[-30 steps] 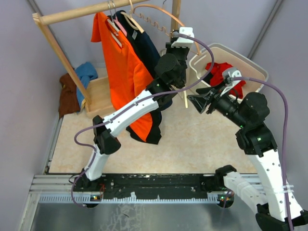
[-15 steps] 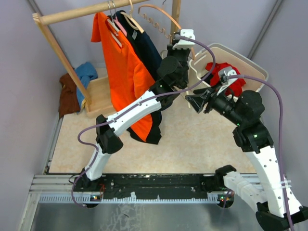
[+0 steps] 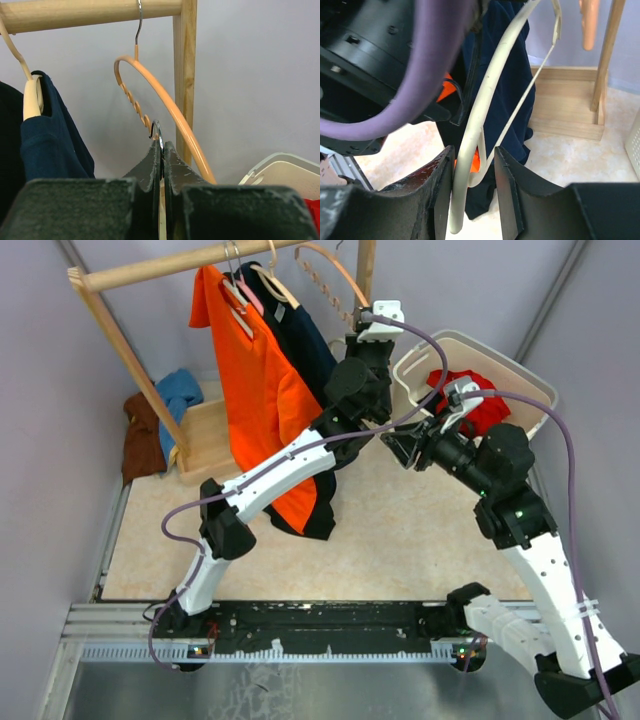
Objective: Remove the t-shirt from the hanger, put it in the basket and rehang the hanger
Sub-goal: Place the hanger on the clothesline.
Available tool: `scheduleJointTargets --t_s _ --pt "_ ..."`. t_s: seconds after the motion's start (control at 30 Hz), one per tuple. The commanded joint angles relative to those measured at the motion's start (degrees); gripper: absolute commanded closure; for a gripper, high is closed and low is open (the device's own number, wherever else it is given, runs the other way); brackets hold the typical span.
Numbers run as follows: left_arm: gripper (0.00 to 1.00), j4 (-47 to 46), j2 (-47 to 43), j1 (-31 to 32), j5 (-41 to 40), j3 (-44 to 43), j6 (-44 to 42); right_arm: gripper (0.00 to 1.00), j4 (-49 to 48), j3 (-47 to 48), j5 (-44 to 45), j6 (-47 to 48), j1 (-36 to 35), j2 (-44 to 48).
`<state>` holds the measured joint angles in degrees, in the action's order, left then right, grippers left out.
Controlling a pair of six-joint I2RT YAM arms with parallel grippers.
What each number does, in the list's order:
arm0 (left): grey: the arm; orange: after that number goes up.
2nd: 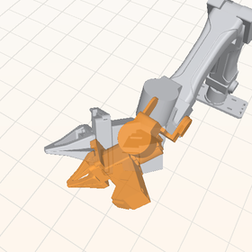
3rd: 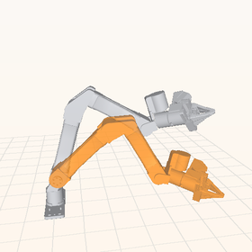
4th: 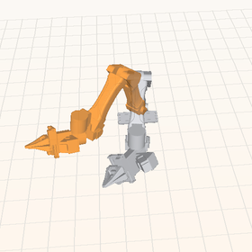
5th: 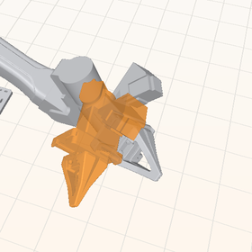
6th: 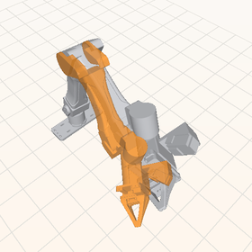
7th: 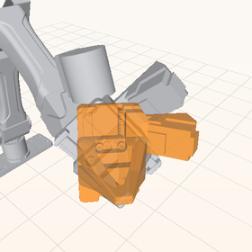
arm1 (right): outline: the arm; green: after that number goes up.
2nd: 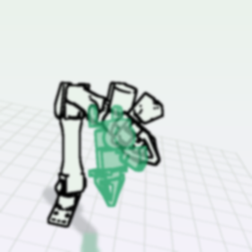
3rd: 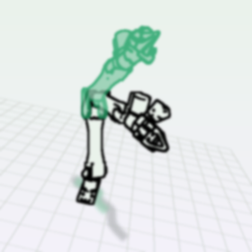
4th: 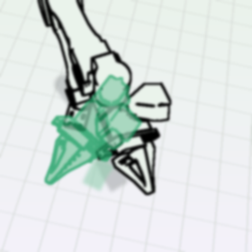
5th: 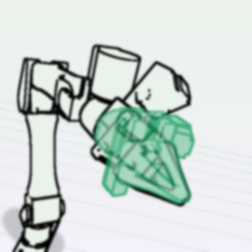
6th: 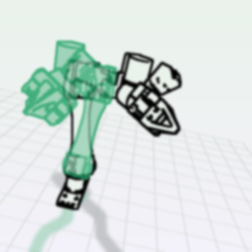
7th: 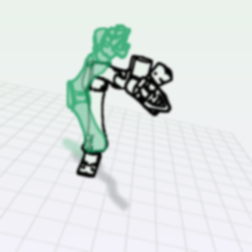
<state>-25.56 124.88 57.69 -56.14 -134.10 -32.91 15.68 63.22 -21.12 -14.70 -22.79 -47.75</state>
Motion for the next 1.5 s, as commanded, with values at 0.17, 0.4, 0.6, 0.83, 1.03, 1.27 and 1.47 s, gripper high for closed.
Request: scheduleJointTargets --t_s 0.17,0.4,0.6,0.83,1.03,1.27,1.47 --pt "1.0 -3.7 0.5 1.8 -0.2 -1.3 -1.5 0.7 -4.8 -1.6 5.4 -1.3 -0.8 -0.7" --pt "1.0 -3.6 0.2 3.1 -0.1 -1.2 -2.1 0.77 -6.4 -2.3 7.6 -1.3 -0.9 -0.8" --pt "1.0 -3.7 -0.1 3.7 -0.4 -0.8 -2.9 0.92 -7.3 -2.3 8.6 -1.4 -0.9 -0.8" --pt "0.99 -2.2 -1.9 3.7 -0.4 1.0 -2.2 1.0 -9.1 -2.4 9.5 -2.9 -0.9 -0.5" --pt "0.77 4.2 -5.5 3.7 1.2 2.3 2.4 1.0 -12.2 -2.9 10.0 -4.1 -0.9 -0.5" --pt "0.59 13.9 -11.2 3.7 4.5 4.2 8.0 1.0 -14.9 -1.2 10.7 -4.7 -0.9 -3.2" --pt "0.46 20.9 -16.5 3.7 8.0 6.0 11.5 1.0 -16.7 0.2 11.3 -4.6 -0.9 -5.0"
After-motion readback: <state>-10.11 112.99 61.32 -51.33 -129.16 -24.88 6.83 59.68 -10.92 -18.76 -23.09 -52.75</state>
